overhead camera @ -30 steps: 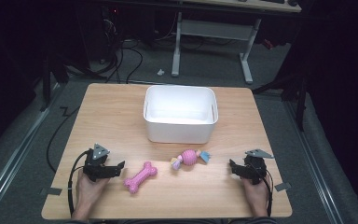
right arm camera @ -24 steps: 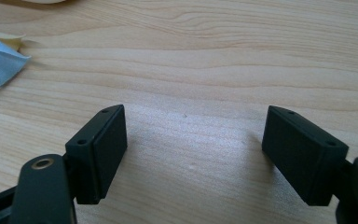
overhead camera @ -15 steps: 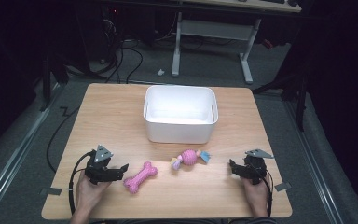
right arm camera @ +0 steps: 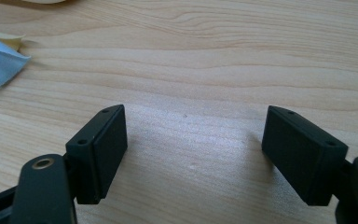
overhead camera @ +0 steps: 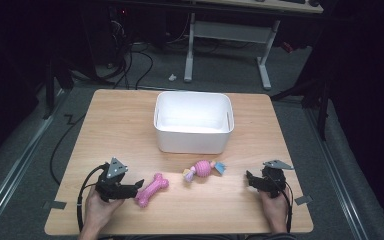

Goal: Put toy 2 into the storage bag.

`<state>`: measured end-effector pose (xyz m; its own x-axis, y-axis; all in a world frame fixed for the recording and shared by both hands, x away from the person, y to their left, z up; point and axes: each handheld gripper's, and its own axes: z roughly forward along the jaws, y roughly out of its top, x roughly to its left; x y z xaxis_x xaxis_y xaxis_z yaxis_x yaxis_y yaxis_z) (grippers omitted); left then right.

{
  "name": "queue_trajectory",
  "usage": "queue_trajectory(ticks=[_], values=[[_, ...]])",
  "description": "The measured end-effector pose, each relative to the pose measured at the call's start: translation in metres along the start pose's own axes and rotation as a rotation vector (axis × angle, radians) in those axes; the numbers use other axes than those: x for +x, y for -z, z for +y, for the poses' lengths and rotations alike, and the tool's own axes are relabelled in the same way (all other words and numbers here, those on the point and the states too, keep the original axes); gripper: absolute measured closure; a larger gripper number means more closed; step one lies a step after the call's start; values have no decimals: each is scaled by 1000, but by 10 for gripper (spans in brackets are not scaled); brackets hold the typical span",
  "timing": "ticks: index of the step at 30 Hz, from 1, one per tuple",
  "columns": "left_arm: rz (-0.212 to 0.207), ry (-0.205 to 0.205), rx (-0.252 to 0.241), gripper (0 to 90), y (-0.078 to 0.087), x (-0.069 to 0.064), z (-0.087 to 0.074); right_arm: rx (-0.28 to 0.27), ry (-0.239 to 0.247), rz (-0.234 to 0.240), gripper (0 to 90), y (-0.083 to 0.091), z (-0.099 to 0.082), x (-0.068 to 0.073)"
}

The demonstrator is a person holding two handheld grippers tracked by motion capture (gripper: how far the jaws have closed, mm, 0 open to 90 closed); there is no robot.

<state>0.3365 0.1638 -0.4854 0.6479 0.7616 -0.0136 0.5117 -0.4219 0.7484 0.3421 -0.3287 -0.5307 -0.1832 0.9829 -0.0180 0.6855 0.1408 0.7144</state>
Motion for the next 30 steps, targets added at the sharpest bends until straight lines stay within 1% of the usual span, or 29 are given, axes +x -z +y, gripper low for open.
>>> queue_trajectory(ticks=[3,4,5,6,7,8,13,15,16,17,18,20,21,22,23,25,26,27,30], values=[[-15,-22,6,270,0,-8,5,0,-1,-1,225,0,0,0],[-15,-22,6,277,0,-8,5,0,-1,-1,225,0,0,0],[-25,-38,15,287,-1,-13,8,2,-2,-2,225,0,0,0],[-25,-38,15,296,-1,-13,8,2,-2,-2,225,0,0,0],[-35,-56,25,309,-3,-19,10,2,-2,-3,225,0,0,0],[-43,-65,35,317,-4,-22,11,2,-2,-3,225,0,0,0],[-70,-99,78,345,-15,-32,14,0,-4,-4,225,0,0,0],[-75,-101,85,348,-17,-34,15,-1,-5,-5,225,0,0,0],[-78,-104,95,348,-19,-35,16,-1,-5,-5,225,0,0,0],[-81,-109,116,352,-23,-37,17,-1,-7,-7,225,0,0,0],[-81,-109,116,362,-23,-37,17,-1,-7,-7,225,0,0,0],[-84,-113,145,377,-28,-39,17,-2,-9,-9,225,0,0,0],[-84,-113,145,384,-28,-39,17,-2,-9,-9,225,0,0,0],[-81,-115,156,384,-30,-39,17,-2,-9,-9,225,0,-1,0],[-83,-117,175,395,-32,-39,17,-2,-9,-9,225,0,-1,0],[-88,-114,179,406,-33,-39,17,-2,-9,-10,225,0,-1,0],[-100,-106,192,415,-36,-39,16,-2,-9,-10,225,0,-1,0],[-100,-106,192,420,-36,-39,16,-2,-9,-10,225,0,-1,0],[-105,-109,219,439,-40,-40,16,-2,-9,-9,225,0,-1,0]])
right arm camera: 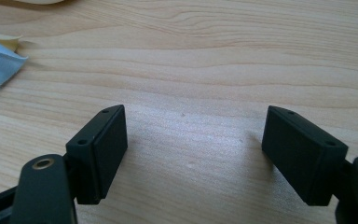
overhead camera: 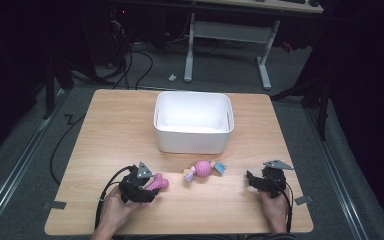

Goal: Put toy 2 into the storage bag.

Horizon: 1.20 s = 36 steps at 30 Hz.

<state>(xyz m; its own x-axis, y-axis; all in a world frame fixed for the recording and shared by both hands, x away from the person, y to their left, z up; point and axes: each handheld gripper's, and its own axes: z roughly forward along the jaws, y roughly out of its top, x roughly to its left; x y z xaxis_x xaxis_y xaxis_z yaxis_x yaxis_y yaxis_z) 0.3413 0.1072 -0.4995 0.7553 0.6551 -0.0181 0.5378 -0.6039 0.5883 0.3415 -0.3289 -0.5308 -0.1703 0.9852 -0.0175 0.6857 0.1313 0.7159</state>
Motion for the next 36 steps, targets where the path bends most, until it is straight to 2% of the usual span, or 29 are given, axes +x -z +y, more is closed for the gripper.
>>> queue_trajectory(ticks=[7,18,24,26,36], values=[[-11,1,40,470,-6,-1,2,0,0,-1,225,0,0,0],[-22,6,71,519,-11,-2,2,0,0,-1,225,0,0,0],[-19,12,69,571,-11,0,2,0,0,0,225,0,0,0],[-18,-6,71,577,-10,-2,2,0,0,0,225,0,0,0],[-30,-27,62,585,-4,-3,7,0,0,0,225,0,0,0]])
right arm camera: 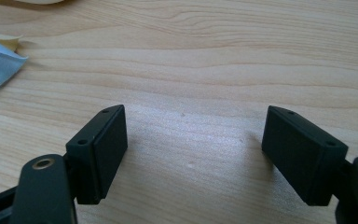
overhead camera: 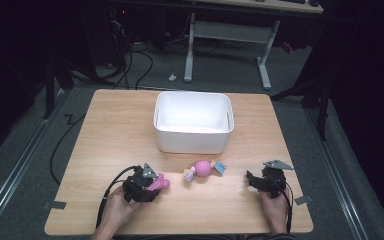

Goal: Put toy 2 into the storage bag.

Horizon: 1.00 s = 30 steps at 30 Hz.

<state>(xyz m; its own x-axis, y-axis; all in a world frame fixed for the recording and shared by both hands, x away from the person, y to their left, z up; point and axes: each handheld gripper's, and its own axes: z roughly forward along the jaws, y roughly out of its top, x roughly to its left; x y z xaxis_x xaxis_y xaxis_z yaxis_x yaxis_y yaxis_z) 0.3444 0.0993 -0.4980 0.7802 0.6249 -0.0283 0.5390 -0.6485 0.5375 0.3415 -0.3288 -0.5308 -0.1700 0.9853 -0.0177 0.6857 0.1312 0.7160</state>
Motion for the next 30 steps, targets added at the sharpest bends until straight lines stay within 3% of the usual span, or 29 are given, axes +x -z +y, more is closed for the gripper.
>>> queue_trajectory(ticks=[9,14,21,30], values=[[-5,9,-33,587,11,4,7,-1,1,1,225,0,0,0],[-50,18,-67,587,18,7,11,-2,4,3,225,0,0,0],[-59,-1,-107,587,35,11,25,0,5,3,225,0,0,0],[-68,-28,-108,587,43,14,44,0,5,3,225,0,0,0]])
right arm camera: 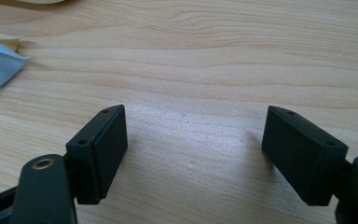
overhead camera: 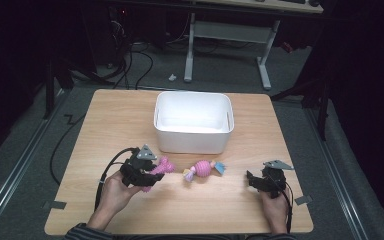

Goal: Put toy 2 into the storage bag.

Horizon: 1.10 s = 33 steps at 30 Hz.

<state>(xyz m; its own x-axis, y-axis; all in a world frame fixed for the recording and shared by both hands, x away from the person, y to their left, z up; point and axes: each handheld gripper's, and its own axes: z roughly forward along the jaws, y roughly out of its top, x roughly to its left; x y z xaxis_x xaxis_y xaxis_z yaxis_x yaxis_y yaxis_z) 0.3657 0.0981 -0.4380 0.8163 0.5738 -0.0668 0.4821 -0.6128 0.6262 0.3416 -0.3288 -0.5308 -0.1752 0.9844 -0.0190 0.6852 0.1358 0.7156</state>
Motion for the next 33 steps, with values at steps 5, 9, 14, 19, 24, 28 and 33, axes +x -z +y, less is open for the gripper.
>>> queue_trajectory(ticks=[5,9,14,19,24,28,33], values=[[-5,-20,-7,587,5,1,12,-1,-1,0,225,0,0,0],[-17,-12,-39,586,12,5,21,0,-1,2,225,0,0,0],[-41,-3,-70,586,17,6,31,-2,4,5,225,0,0,1],[-25,-18,-81,586,24,10,44,-1,2,5,225,0,0,1],[-61,-24,-94,586,31,14,57,-1,4,7,225,0,-1,1],[-54,-47,-102,587,37,14,67,-1,3,7,225,0,-1,1],[-50,-56,-105,586,41,17,81,-2,4,7,225,0,-1,1]])
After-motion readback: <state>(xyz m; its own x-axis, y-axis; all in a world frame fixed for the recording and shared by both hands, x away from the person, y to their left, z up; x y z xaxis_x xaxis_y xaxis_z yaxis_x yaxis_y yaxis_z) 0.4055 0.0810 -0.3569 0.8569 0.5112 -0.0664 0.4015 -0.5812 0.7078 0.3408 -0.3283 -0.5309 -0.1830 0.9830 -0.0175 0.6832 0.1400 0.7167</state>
